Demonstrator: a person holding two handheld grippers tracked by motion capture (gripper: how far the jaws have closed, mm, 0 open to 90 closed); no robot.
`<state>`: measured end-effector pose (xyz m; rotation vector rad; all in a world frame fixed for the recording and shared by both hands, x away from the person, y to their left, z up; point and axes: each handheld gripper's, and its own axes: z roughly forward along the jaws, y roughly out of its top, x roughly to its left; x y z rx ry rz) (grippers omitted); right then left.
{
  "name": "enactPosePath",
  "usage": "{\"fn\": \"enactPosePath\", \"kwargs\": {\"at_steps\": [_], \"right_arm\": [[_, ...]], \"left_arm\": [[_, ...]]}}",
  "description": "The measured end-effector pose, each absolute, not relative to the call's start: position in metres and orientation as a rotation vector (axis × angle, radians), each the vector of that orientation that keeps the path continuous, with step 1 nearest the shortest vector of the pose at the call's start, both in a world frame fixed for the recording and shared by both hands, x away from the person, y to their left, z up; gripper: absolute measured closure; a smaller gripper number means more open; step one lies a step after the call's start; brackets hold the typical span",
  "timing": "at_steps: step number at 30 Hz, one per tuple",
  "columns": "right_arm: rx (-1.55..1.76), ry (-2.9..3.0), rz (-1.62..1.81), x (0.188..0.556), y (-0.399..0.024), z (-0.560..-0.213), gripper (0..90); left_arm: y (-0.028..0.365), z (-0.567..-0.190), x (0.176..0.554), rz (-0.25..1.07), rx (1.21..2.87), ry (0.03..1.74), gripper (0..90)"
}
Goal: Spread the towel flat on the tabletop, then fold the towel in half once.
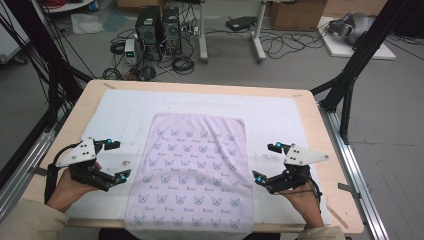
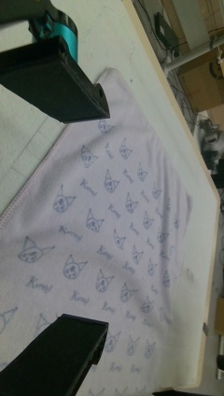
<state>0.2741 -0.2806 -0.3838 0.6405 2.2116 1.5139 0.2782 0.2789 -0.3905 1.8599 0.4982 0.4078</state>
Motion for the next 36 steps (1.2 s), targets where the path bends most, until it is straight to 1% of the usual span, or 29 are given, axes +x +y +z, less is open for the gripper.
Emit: {"fn": "enactPosePath", "kwargs": {"at_steps": [6, 9, 27, 36], "right_arm": [[0.687, 2.115, 1.599, 0.269, -0.291, -0.387, 0.6], [0.687, 2.086, 1.614, 0.268, -0.292, -0.39, 0.6], [0.711, 2.094, 1.601, 0.273, -0.295, -0.389, 0.6], [0.727, 2.153, 1.539, 0.285, -0.289, -0.376, 0.7]], "left_arm": [[0.295, -0.396, 0.275, 0.437, 1.799, 0.566, 1.7], [0.3, -0.398, 0.274, 0.444, 1.768, 0.573, 1.7], [0.3, -0.391, 0.278, 0.455, 1.812, 0.553, 1.7], [0.295, -0.376, 0.288, 0.463, 1.858, 0.526, 1.7]]}}
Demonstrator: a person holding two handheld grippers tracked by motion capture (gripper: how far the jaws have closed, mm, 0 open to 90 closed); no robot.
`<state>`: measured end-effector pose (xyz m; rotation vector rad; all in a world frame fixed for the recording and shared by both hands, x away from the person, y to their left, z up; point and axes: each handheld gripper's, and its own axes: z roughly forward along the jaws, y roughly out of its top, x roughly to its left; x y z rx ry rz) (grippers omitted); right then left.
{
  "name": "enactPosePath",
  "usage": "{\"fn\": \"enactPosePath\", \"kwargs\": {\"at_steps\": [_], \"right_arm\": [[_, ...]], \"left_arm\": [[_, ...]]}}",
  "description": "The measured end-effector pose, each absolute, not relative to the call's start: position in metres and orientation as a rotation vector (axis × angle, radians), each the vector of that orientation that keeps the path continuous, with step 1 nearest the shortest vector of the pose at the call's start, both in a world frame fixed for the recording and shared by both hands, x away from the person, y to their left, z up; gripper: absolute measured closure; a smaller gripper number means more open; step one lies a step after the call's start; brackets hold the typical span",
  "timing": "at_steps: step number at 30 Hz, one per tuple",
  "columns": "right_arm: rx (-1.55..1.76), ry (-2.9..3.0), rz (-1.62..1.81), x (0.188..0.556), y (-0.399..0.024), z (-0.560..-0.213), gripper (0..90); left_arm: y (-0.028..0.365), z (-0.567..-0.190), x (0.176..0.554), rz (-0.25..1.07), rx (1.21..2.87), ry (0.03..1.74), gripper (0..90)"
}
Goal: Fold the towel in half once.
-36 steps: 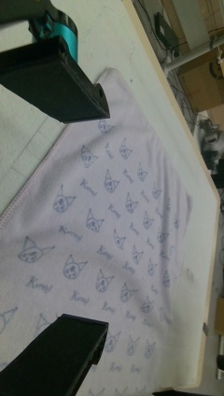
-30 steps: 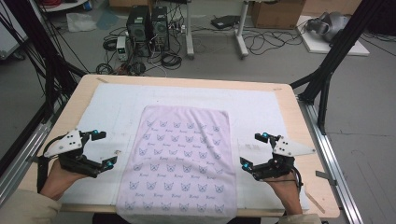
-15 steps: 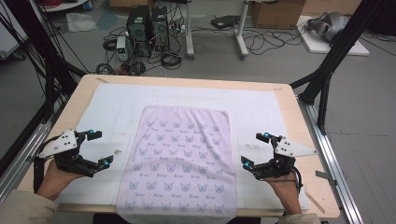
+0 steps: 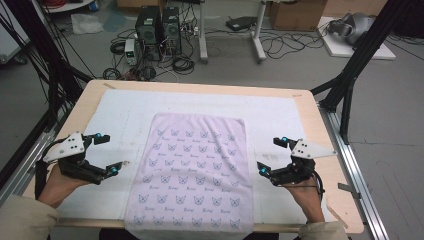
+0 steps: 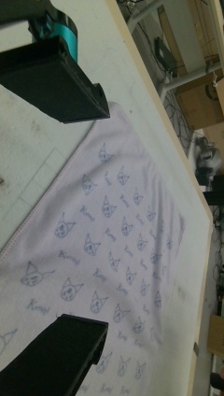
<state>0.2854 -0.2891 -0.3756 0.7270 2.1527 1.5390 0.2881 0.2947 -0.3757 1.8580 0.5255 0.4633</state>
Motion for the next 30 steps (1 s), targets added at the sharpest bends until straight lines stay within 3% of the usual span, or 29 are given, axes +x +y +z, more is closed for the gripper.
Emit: {"fn": "enactPosePath", "kwargs": {"at_steps": [15, 25, 27, 30], "right_arm": [[0.735, 2.335, 1.261, 0.35, -0.273, -0.337, 1.6], [0.609, 2.503, 1.057, 0.392, -0.25, -0.326, 7.3], [0.551, 2.568, 1.008, 0.398, -0.242, -0.328, 13.7], [0.491, 2.648, 0.905, 0.404, -0.231, -0.334, 14.1]], "left_arm": [[0.278, -0.334, 0.351, 0.471, 1.993, 0.481, 1.7], [0.259, -0.329, 0.389, 0.439, 2.122, 0.474, 2.3], [0.254, -0.333, 0.393, 0.428, 2.168, 0.457, 2.4], [0.245, -0.341, 0.4, 0.381, 2.24, 0.418, 10.8]]}}
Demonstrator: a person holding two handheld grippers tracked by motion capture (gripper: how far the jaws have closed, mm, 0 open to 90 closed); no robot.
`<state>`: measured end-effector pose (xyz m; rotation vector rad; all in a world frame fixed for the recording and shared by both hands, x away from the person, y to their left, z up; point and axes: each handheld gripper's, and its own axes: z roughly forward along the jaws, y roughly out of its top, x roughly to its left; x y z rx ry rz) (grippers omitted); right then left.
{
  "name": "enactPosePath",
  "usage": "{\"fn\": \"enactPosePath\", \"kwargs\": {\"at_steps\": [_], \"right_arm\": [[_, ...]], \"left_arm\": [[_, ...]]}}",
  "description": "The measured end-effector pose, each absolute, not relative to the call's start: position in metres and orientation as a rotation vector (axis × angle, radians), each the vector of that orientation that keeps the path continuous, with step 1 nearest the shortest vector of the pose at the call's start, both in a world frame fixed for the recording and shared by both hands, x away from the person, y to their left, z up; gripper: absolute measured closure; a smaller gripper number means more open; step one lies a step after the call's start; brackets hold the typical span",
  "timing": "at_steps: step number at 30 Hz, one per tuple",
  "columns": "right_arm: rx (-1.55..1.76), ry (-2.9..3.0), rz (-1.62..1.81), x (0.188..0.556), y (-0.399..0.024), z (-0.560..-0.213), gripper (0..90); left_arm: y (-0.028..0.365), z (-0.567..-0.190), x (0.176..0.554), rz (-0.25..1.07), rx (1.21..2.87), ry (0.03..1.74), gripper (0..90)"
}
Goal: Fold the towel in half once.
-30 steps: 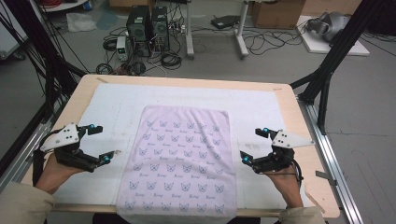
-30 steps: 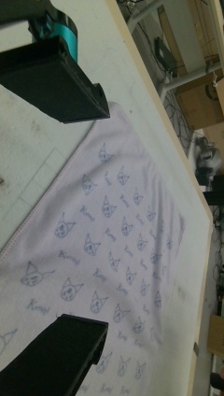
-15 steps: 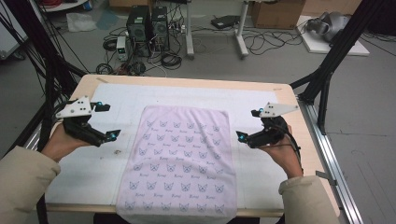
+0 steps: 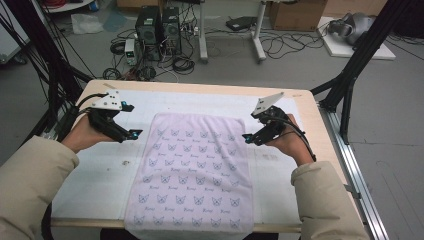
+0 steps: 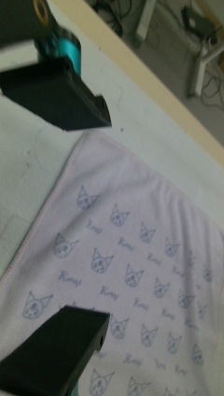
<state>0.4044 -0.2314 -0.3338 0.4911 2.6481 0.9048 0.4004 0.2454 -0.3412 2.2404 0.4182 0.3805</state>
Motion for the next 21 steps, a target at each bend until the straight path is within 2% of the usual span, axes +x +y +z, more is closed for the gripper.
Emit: {"fn": "enactPosePath", "kwargs": {"at_steps": [4, 7, 10, 13, 18, 21], "right_arm": [[0.412, 2.744, 0.738, 0.411, -0.214, -0.345, 14.8], [0.39, 2.786, 0.638, 0.416, -0.202, -0.355, 16.2], [0.367, 2.821, 0.525, 0.424, -0.194, -0.366, 22.4], [0.352, 2.852, 0.456, 0.43, -0.188, -0.373, 28.3], [0.305, 2.908, 0.35, 0.44, -0.178, -0.385, 41.1], [0.314, 2.932, 0.292, 0.442, -0.174, -0.392, 44.3]], "left_arm": [[0.232, -0.348, 0.408, 0.335, 2.326, 0.377, 11.7], [0.224, -0.35, 0.414, 0.295, 2.363, 0.34, 17.5], [0.217, -0.353, 0.422, 0.277, 2.427, 0.303, 20.4], [0.212, -0.361, 0.431, 0.222, 2.463, 0.277, 27.1], [0.203, -0.382, 0.439, 0.174, 2.542, 0.259, 29.6], [0.198, -0.39, 0.442, 0.141, 2.577, 0.248, 31.5]]}}
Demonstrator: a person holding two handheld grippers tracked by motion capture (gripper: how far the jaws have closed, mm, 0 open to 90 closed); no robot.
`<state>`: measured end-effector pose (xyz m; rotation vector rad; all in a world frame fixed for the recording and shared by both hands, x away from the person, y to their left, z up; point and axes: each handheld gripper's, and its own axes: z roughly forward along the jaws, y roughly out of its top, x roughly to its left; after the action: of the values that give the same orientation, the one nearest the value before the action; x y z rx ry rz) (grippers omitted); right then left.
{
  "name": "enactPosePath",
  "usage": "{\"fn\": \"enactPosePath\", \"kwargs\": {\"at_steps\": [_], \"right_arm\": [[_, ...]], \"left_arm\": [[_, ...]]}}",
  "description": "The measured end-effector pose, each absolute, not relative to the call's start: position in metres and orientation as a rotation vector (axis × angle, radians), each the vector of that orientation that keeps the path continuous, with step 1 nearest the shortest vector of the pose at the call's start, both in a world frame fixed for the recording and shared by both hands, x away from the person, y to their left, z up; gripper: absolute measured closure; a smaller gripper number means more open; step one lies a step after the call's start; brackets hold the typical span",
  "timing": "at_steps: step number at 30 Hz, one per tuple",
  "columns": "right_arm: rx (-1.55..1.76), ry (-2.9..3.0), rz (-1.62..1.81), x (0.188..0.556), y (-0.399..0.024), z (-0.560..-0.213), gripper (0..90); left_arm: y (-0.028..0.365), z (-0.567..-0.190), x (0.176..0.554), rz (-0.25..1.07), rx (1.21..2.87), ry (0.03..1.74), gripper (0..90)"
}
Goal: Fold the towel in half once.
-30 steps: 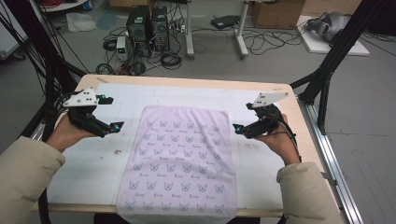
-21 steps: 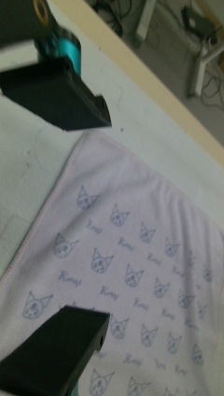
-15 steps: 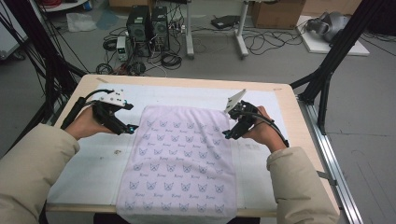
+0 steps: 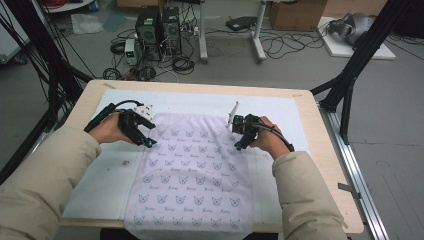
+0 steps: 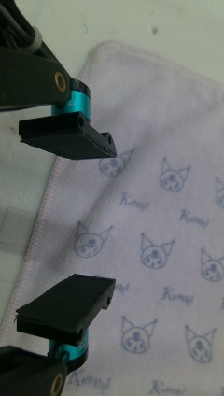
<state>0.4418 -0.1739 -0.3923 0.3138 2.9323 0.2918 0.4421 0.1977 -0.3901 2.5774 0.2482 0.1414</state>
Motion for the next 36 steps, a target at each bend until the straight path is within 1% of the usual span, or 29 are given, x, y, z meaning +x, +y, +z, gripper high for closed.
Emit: {"fn": "enactPosePath", "kwargs": {"at_steps": [2, 3, 8, 10, 11, 13, 15, 17, 18, 19, 21, 23, 25, 28, 36], "right_arm": [[0.318, 2.949, 0.265, 0.443, -0.172, -0.398, 46.1], [0.312, 2.96, 0.256, 0.444, -0.172, -0.4, 48.3], [0.291, 2.996, 0.221, 0.445, -0.17, -0.406, 51.6], [0.299, 3.014, 0.224, 0.446, -0.17, -0.406, 57.1], [0.296, 3.019, 0.223, 0.446, -0.17, -0.406, 60.4], [0.294, 3.045, 0.223, 0.447, -0.17, -0.406, 64.7], [0.298, 3.053, 0.222, 0.449, -0.17, -0.407, 68.5], [0.295, 3.077, 0.232, 0.45, -0.171, -0.406, 77.0], [0.304, 3.087, 0.238, 0.45, -0.171, -0.407, 83.4], [0.301, 3.088, 0.235, 0.45, -0.171, -0.406, 86.0], [0.308, 3.09, 0.232, 0.45, -0.17, -0.407, 87.8], [0.289, 3.08, 0.217, 0.449, -0.169, -0.406, 88.5], [0.29, 3.077, 0.215, 0.448, -0.169, -0.405, 88.8], [0.291, 3.086, 0.271, 0.445, -0.172, -0.398, 88.8], [0.254, 3.041, 0.501, 0.421, -0.194, -0.36, 88.8]], "left_arm": [[0.194, -0.396, 0.444, 0.104, 2.593, 0.247, 33.8], [0.193, -0.396, 0.445, 0.098, 2.614, 0.239, 36.7], [0.187, -0.405, 0.449, 0.073, 2.661, 0.261, 41.8], [0.185, -0.408, 0.45, 0.072, 2.678, 0.261, 46.2], [0.185, -0.41, 0.451, 0.066, 2.687, 0.262, 46.9], [0.183, -0.415, 0.451, 0.053, 2.703, 0.265, 52.5], [0.183, -0.414, 0.452, 0.053, 2.704, 0.265, 53.7], [0.183, -0.414, 0.453, 0.052, 2.704, 0.262, 57.6], [0.183, -0.414, 0.453, 0.049, 2.699, 0.274, 60.5], [0.183, -0.413, 0.454, 0.054, 2.699, 0.271, 63.9], [0.182, -0.413, 0.454, 0.055, 2.701, 0.275, 78.8], [0.18, -0.412, 0.453, 0.054, 2.715, 0.269, 85.8], [0.179, -0.412, 0.452, 0.048, 2.715, 0.325, 87.3], [0.181, -0.408, 0.451, 0.04, 2.716, 0.365, 87.5], [0.193, -0.375, 0.431, 0.101, 2.632, 0.308, 87.5]]}}
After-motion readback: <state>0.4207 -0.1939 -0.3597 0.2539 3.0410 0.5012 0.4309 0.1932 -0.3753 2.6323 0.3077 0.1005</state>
